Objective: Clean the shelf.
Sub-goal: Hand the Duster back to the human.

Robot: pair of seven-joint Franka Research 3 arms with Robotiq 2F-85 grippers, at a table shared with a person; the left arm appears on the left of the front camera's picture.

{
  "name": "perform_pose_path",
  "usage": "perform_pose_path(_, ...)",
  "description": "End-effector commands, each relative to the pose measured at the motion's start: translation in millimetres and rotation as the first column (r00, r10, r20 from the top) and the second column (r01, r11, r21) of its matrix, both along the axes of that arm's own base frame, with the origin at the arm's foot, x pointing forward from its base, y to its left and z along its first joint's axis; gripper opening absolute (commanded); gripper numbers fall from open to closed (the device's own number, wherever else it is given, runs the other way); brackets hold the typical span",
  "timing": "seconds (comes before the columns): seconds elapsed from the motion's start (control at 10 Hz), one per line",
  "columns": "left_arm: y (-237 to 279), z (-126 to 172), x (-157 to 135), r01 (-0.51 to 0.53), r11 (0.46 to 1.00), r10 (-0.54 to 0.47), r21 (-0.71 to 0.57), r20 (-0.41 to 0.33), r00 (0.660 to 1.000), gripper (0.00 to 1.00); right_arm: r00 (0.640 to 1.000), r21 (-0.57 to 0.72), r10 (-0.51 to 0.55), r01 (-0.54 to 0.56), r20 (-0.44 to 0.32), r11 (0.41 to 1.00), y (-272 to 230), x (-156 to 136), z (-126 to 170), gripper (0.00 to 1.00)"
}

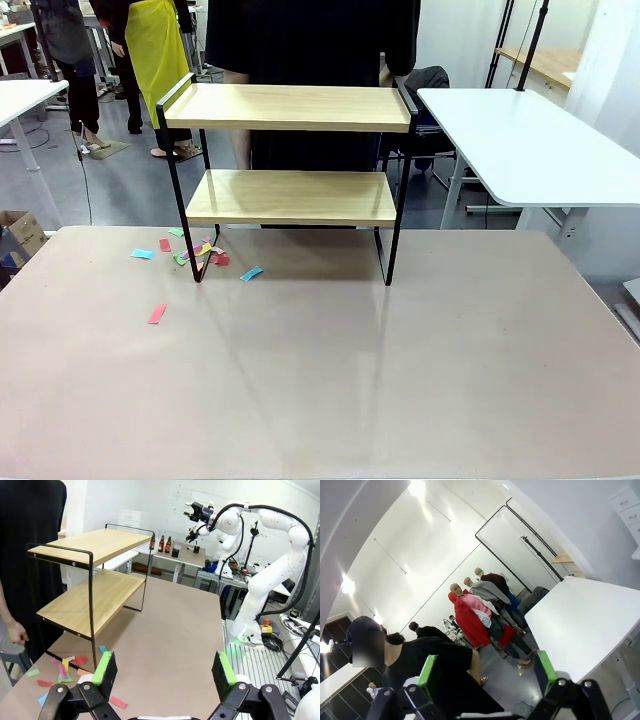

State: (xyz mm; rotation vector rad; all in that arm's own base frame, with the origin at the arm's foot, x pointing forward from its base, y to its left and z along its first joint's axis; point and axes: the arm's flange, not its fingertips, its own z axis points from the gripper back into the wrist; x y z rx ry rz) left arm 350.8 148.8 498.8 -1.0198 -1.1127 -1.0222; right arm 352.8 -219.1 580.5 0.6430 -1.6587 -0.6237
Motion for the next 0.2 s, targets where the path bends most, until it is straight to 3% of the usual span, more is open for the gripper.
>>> perform_pose_path(0.0, -0.8, 1.9, -3.0, 0.007, 1.000, -0.007, -0.006, 0.009, 1.000, 1.00, 1.000, -0.004, 0.002, -0.002, -0.001, 1.000, 1.0, -1.7, -1.0, 1.00)
perform_pose_path(0.1, -0.8, 1.9, -3.0, 0.007, 1.000, -0.007, -0.006, 0.009, 1.000, 1.00, 1.000, -0.004, 0.002, -0.002, -0.001, 1.000, 1.0, -1.7, -1.0, 1.00)
